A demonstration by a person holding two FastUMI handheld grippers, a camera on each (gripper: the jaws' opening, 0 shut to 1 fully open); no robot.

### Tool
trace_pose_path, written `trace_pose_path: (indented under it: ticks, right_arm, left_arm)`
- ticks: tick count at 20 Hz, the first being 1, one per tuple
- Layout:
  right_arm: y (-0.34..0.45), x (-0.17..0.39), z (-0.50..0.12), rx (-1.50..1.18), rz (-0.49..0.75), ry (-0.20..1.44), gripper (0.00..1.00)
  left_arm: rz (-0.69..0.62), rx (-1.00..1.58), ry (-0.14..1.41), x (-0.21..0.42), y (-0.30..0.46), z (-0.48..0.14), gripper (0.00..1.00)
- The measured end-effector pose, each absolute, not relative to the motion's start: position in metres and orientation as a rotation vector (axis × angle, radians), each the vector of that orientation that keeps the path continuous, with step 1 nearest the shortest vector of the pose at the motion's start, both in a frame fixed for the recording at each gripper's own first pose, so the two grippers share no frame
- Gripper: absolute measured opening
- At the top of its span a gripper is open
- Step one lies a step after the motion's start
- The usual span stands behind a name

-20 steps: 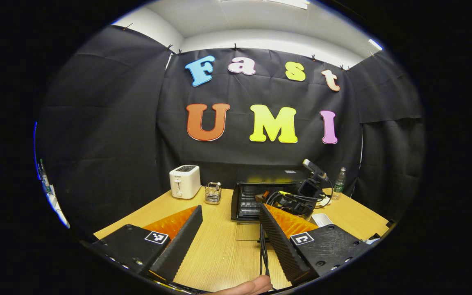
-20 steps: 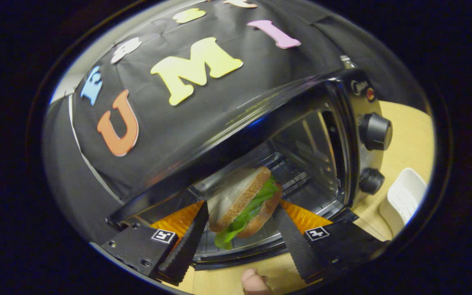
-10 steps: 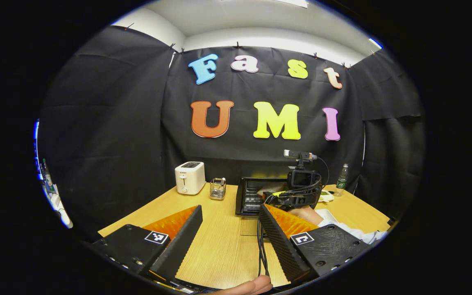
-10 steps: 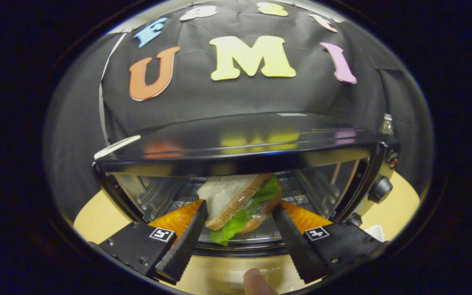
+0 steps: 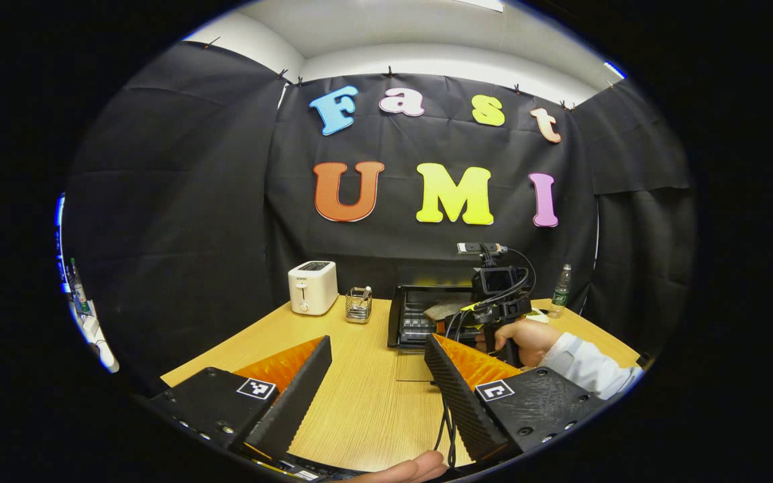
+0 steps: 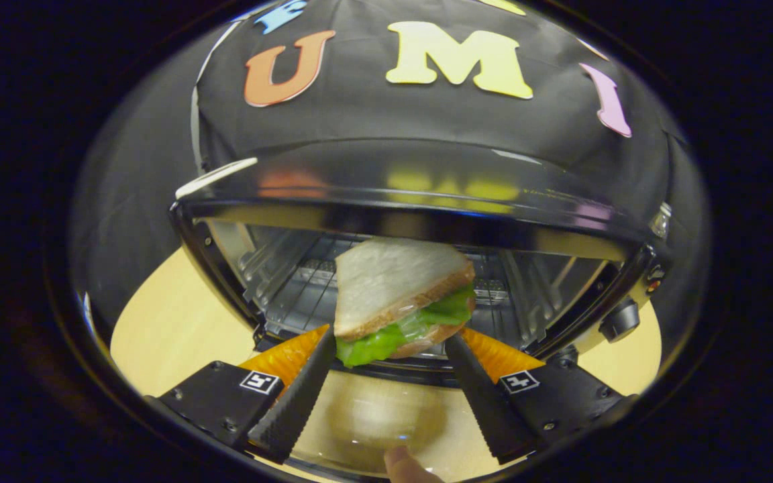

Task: Open the electric oven with the left hand, put the food in, and close the electric oven.

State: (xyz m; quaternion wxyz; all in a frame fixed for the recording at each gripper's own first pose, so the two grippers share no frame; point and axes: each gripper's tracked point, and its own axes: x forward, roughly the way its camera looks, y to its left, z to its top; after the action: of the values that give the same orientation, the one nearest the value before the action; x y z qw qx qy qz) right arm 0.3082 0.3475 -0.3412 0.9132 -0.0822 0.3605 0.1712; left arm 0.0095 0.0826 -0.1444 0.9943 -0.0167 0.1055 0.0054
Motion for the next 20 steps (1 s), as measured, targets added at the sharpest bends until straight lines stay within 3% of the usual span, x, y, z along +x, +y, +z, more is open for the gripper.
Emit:
trace_pose_path:
  ticks: [7, 14, 20]
  right_arm:
    - [0.337, 0.266, -0.352, -0.170, 0.408, 0.816, 1.00]
    - [0.295, 0.211, -0.262, -0.074, 0.426, 0.580, 1.00]
    - [0.233, 0.166, -0.160, 0.001, 0.375, 0.342, 1.00]
  left_arm:
    - [0.000, -0.031, 0.221, 0.012, 0.078, -0.159, 0.92]
    - [-0.015, -0.084, 0.341, 0.041, 0.067, -0.206, 0.92]
    - [-0.125, -0.098, 0.472, 0.070, 0.016, -0.259, 0.94]
